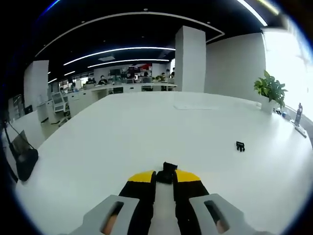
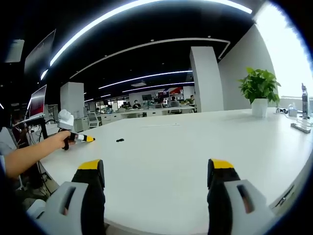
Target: Snap the two parts of the plastic buckle together until the buckle closes and remains connected.
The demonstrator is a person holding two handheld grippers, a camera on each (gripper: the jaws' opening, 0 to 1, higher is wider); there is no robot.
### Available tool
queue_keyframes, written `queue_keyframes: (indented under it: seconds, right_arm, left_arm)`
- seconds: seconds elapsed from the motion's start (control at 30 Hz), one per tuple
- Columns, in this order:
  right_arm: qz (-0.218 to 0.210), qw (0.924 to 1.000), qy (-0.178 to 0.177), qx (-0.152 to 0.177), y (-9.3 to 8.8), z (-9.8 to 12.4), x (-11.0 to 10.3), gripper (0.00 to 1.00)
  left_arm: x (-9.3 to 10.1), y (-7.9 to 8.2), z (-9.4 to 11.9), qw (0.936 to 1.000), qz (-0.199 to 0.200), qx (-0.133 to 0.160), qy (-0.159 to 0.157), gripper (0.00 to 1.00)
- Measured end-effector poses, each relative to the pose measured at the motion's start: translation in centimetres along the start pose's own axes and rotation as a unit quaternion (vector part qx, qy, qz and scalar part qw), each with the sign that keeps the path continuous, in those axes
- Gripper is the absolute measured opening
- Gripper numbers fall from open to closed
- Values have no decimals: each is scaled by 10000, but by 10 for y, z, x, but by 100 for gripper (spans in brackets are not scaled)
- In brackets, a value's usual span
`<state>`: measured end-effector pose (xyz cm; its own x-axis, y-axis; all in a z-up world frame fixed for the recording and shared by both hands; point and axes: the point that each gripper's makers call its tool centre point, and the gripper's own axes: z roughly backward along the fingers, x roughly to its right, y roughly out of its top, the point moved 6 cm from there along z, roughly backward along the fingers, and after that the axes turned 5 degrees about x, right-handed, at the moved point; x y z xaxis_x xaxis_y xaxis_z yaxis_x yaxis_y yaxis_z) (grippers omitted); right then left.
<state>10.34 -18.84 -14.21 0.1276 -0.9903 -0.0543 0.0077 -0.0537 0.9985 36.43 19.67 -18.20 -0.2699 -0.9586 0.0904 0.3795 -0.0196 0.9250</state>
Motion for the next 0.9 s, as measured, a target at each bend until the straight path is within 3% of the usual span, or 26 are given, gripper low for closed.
queue_keyframes:
  seconds: [0.43,0.9]
  right_arm:
    - [0,10000,16,-4,0,-1,-1,87]
    - [16,10000,14,-7,1,-1,-1,87]
  left_arm:
    - [6,4,4,9992,9,6,-408,13]
    - [21,6,10,9941,-149,71,-1073,13]
